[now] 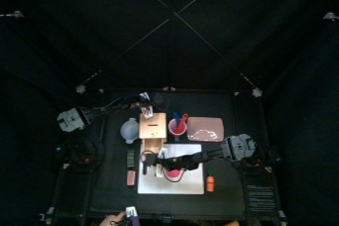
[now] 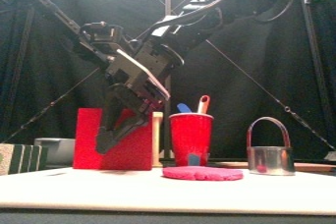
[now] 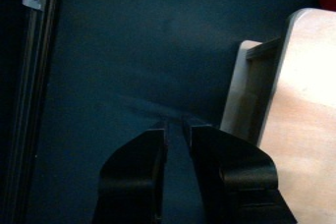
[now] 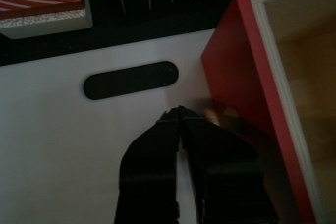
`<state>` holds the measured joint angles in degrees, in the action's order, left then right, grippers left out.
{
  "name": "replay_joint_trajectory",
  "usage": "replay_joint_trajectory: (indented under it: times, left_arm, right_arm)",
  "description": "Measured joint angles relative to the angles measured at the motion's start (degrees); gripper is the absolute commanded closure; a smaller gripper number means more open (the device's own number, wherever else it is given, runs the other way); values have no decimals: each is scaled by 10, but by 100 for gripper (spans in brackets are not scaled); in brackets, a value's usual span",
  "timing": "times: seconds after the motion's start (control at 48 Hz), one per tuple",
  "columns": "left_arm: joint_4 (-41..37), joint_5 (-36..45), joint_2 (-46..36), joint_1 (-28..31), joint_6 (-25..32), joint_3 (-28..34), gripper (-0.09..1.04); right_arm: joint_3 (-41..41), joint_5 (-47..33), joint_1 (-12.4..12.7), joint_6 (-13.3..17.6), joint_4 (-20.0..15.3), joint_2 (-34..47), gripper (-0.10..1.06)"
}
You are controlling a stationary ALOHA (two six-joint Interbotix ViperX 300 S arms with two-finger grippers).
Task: Get the cutter from the drawer then cut the dough then place the extra dough in the bowl
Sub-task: Shut the drawer
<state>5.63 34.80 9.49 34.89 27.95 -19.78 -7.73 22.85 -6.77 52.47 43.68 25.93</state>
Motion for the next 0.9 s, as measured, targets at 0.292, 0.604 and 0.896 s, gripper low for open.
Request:
replay_joint_trajectory:
  times: [0.292,0.604,0.896]
  left_arm:
    - [1,-1,11,-14,5,17,32]
    - [1,-4,19,-22,6,28,32]
    - [1,-4,20,-23,5,28,32]
  right_arm:
    - [7,1,22,1,5,3,64]
    - [7,2,42,2,16,3,64]
    - [8,3,57,2,25,3,64]
